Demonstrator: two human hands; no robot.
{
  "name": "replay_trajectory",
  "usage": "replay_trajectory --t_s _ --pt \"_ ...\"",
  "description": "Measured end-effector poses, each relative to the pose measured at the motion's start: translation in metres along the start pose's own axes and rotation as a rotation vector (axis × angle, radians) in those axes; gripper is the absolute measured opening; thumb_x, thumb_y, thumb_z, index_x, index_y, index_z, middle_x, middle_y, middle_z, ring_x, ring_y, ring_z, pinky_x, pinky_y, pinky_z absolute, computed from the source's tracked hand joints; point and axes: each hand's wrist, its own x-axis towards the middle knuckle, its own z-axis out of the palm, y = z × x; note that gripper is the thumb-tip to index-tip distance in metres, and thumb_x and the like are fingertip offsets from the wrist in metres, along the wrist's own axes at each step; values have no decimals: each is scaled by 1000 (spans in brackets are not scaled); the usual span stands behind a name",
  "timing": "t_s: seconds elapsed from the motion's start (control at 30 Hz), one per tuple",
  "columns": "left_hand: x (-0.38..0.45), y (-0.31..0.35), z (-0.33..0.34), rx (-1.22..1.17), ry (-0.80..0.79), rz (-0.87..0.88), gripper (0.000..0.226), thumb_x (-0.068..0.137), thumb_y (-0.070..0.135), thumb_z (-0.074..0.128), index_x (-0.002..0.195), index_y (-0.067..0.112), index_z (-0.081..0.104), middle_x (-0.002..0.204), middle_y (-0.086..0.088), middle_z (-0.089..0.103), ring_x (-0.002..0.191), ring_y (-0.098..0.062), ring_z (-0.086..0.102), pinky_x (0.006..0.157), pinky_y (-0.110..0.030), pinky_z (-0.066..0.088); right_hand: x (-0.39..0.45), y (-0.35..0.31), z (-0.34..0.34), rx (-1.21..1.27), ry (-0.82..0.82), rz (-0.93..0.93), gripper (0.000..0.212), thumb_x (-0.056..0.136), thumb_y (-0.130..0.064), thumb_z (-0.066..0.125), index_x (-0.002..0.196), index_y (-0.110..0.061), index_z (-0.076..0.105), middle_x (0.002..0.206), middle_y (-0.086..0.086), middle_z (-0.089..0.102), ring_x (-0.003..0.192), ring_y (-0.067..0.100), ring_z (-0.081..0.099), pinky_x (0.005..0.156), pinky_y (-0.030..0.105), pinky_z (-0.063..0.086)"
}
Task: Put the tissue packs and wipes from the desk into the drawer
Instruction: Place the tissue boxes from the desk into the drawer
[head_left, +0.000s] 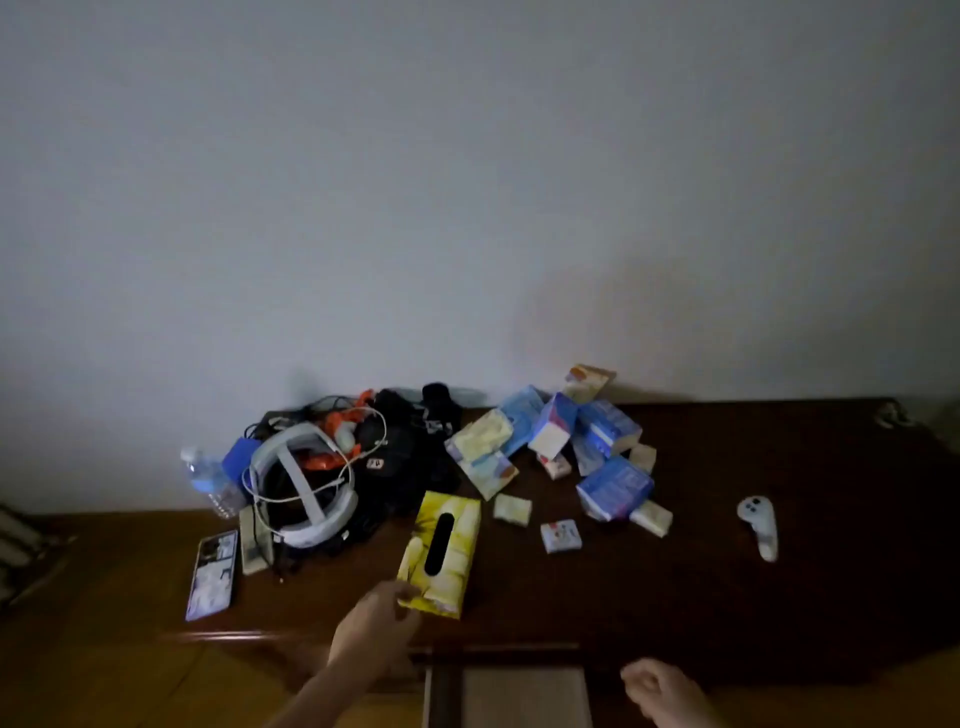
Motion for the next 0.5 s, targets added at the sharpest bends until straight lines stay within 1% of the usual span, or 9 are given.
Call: replay_trajectory --t_s 0.07,0.1,0.17,0.23,0.3,0.37,0.43,0.5 --pt "30 19 8 80 -9 105 39 87 41 61 125 37 58 132 10 53 123 -11 49 91 -33 48 25 -32 6 -74 -30 -35 17 97 -32 63 113 -33 65 117 -12 66 102 -2 61 99 27 51" --pt "46 27 14 130 -30 120 45 87 42 61 131 33 55 139 7 47 131 -15 41 96 -36 46 37 -41 10 -94 -64 -74 25 98 -34 60 123 -31 62 120 -11 63 105 0 59 97 26 49" --pt "74 41 30 211 -66 81 62 87 46 61 143 26 44 154 1 31 143 -23 24 106 -46 38 60 -61 16 -132 -52 -102 38 99 -35 58 137 -30 53 130 -8 56 109 3 55 93 24 46" --pt "99 39 58 305 -122 38 82 87 55 58 155 23 24 164 -4 8 150 -29 7 113 -57 25 82 -76 23 -150 -26 -132 47 99 -34 59 143 -30 46 139 -4 50 114 7 54 90 24 45" --pt "123 31 83 382 -141 42 97 88 66 53 159 27 0 165 -2 -17 152 -31 -9 113 -67 13 109 -94 24 -179 -2 -174 55 97 -33 61 148 -30 40 145 -1 46 123 13 53 92 27 46" --pt "144 20 105 408 -154 31 102 87 73 47 156 33 -15 162 0 -30 151 -30 -17 111 -72 7 138 -109 20 -222 49 -187 62 96 -32 63 151 -30 35 150 1 41 133 18 47 98 32 46" --pt "157 9 127 413 -128 -9 99 87 78 37 155 34 -20 161 0 -33 150 -29 -22 110 -74 6 168 -116 13 -251 129 -181 68 95 -33 64 154 -29 31 155 3 35 139 24 40 104 40 44" --pt "163 0 148 433 -32 -37 92 89 77 29 155 33 -20 162 0 -31 149 -28 -24 109 -74 6 197 -119 5 -237 230 -159 68 96 -36 62 154 -28 28 157 6 31 140 29 37 106 46 42"
